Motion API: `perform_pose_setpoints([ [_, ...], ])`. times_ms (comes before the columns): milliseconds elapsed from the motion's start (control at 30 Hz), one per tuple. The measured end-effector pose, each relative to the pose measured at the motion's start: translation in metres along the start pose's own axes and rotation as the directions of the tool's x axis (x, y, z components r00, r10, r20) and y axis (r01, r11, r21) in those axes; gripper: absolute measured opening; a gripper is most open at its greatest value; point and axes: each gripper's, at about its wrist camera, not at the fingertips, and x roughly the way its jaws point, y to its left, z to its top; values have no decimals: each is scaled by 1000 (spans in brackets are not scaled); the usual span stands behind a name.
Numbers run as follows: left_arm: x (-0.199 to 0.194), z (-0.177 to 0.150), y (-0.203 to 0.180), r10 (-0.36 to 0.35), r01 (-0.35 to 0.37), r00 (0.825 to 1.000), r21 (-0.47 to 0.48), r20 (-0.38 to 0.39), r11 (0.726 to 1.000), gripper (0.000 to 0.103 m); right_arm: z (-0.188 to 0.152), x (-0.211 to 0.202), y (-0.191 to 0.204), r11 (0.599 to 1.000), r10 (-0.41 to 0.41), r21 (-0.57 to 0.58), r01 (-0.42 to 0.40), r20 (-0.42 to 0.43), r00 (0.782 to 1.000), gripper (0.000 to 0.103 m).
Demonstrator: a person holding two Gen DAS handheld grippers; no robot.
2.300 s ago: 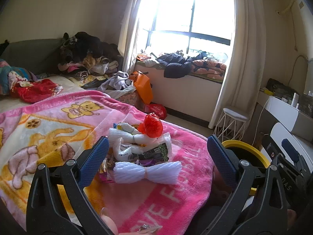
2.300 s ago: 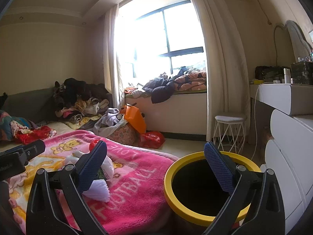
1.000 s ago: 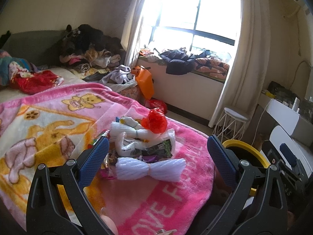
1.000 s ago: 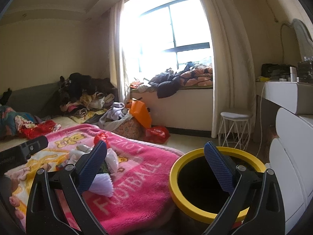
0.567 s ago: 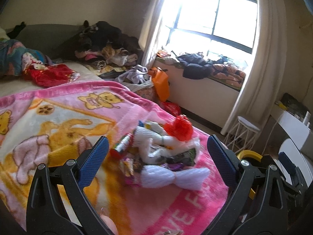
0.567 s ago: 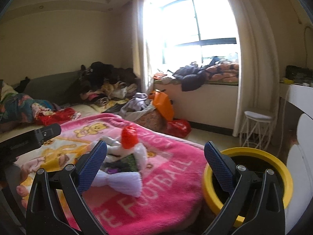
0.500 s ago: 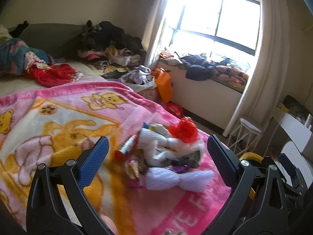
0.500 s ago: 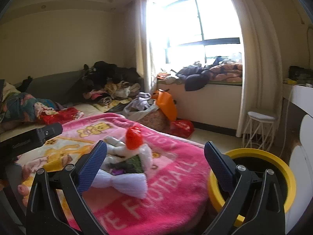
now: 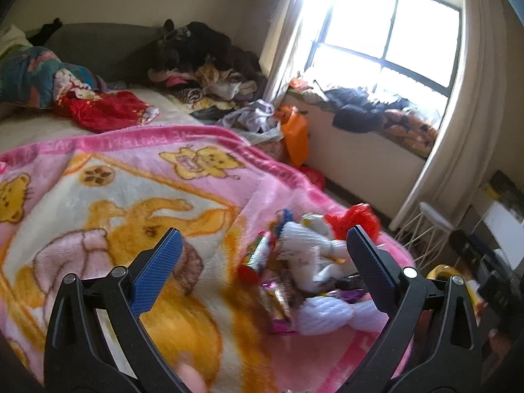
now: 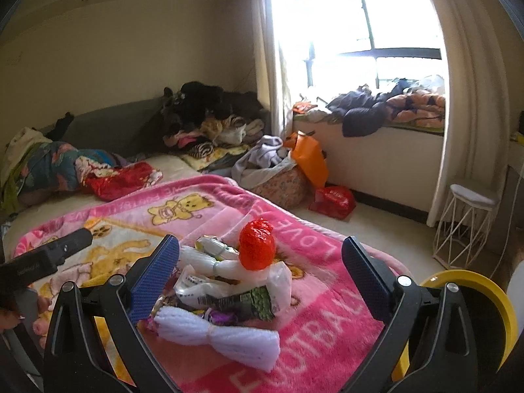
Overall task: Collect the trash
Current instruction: 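Reach the right tool to the red bag while the left tool reaches the candy tube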
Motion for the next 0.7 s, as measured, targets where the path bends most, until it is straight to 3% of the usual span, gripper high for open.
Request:
perform_pose_setpoints([
  [167,36,-2,3,23,-23,992,1,-123,1000,92,5,29,-7,1000,5,9,-4,-64,998,97],
  [433,80,-9,-3,-14,17,975,13,-223,1000,92,11,73,-14,999,20,30,-16,-153,988,97],
  [567,101,-13,-1,-23,26,965,8,-263,1000,84,10,100,-10,999,31,24,-26,-207,978,95],
  [700,117,-15,5,-24,24,952,-4,-305,1000,77,7,129,-6,1000,31,3,-31,-258,966,86],
])
